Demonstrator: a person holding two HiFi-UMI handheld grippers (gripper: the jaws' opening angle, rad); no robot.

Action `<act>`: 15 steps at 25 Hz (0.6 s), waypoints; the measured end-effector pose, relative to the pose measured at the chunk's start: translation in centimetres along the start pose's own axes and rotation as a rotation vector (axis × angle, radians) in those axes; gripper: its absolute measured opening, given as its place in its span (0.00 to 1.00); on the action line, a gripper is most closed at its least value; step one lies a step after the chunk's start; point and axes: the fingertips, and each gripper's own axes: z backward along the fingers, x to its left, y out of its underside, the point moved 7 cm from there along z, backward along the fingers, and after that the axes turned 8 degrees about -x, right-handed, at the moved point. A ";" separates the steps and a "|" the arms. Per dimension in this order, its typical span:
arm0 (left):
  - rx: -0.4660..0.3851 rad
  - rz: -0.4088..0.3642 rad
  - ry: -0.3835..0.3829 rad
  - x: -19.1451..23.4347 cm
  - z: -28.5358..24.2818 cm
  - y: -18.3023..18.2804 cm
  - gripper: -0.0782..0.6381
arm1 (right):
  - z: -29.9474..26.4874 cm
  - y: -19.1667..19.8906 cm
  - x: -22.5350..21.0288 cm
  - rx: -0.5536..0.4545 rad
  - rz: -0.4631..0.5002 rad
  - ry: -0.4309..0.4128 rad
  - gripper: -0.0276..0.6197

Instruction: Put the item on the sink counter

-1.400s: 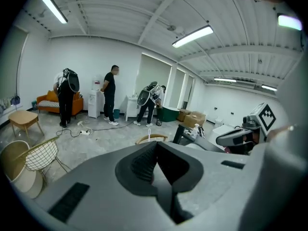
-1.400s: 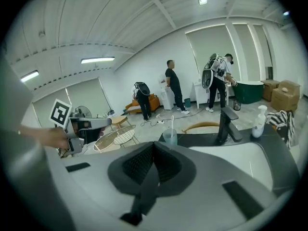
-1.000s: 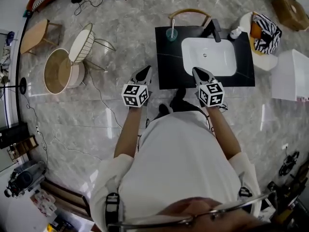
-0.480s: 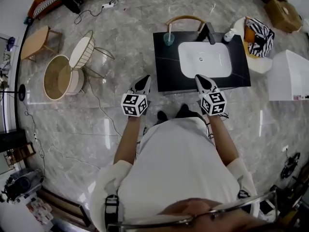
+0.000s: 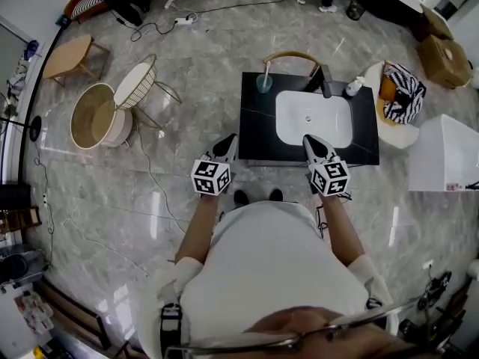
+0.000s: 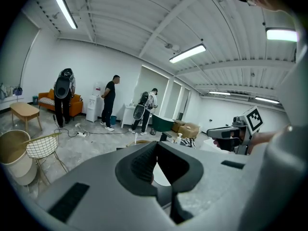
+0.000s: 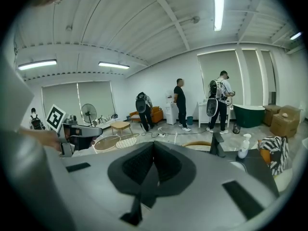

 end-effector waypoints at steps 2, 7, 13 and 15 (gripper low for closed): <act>-0.004 -0.004 -0.005 -0.4 -0.2 -0.2 0.12 | 0.1 -0.1 -0.5 -0.002 -0.001 -0.006 0.05; -0.016 -0.004 -0.027 -0.9 -0.5 -0.6 0.12 | 0.2 -0.6 -1.1 0.001 0.003 -0.021 0.05; -0.023 -0.009 -0.040 -1.3 -0.7 -0.8 0.12 | 0.4 -0.7 -2.0 -0.003 0.002 -0.027 0.05; -0.021 -0.009 -0.043 -1.3 -0.8 -0.8 0.12 | 0.3 -0.8 -2.1 -0.006 0.003 -0.032 0.05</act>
